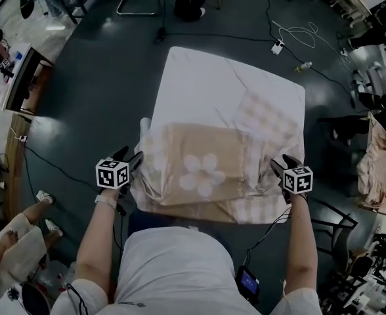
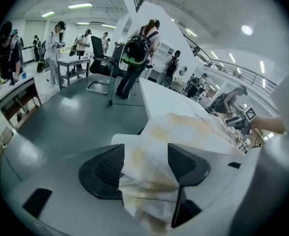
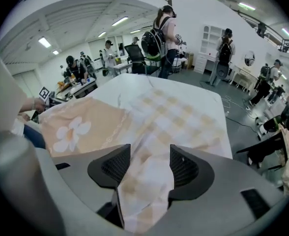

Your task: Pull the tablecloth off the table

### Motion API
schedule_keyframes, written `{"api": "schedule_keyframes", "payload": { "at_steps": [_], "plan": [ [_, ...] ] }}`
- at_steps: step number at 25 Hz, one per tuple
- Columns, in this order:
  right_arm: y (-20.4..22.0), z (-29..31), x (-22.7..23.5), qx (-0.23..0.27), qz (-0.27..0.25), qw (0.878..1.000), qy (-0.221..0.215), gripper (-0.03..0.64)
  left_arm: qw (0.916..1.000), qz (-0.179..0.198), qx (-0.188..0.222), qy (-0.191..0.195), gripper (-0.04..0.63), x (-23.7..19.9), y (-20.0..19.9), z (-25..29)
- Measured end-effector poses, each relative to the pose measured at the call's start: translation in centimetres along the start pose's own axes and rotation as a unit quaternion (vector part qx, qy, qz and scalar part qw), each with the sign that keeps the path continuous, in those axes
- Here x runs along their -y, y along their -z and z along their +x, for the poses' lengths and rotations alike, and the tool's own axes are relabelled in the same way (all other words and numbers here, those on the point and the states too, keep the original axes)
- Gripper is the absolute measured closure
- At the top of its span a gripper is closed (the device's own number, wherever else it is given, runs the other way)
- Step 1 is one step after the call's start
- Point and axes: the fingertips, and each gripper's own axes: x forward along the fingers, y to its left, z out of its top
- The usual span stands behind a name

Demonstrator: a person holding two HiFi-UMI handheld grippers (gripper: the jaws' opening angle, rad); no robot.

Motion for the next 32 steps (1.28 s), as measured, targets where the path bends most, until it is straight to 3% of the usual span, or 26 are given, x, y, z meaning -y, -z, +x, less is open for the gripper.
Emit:
{"api": "schedule_keyframes", "payload": {
  "at_steps": [5,10,14,20,26,32],
  "plan": [
    [-3.1,2.1,3.7,-0.003,0.025,1.000,0.014,0.383,0.9928,-0.104,-0.006,0.059,0.308,-1.2,0.7,2.5],
    [-4.7,4.9,5.5,-0.036,0.032,0.999,0.007,0.374,0.9703,-0.199,-0.016,0.136,0.285,-0.6,1.6,3.9],
    [-5.8,6.5,6.3,-0.038,0.076,0.996,-0.001,0.367,0.9541,-0.243,-0.019,0.174,0.285,-0.3,1.9,4.2],
    [-4.6,8.8,6.6,-0.074,0.091,0.993,-0.003,0.365,0.9495,-0.250,-0.019,0.188,0.287,0.1,1.7,4.6],
    [-3.7,10.0,7.1,-0.086,0.094,0.992,0.020,0.365,0.9510,-0.240,-0.021,0.194,0.304,0.9,1.8,4.9],
    [-3.5,10.1,7.2,-0.086,0.098,0.991,0.034,0.365,0.9645,-0.200,-0.009,0.172,0.385,1.7,1.5,4.6]
  ]
}}
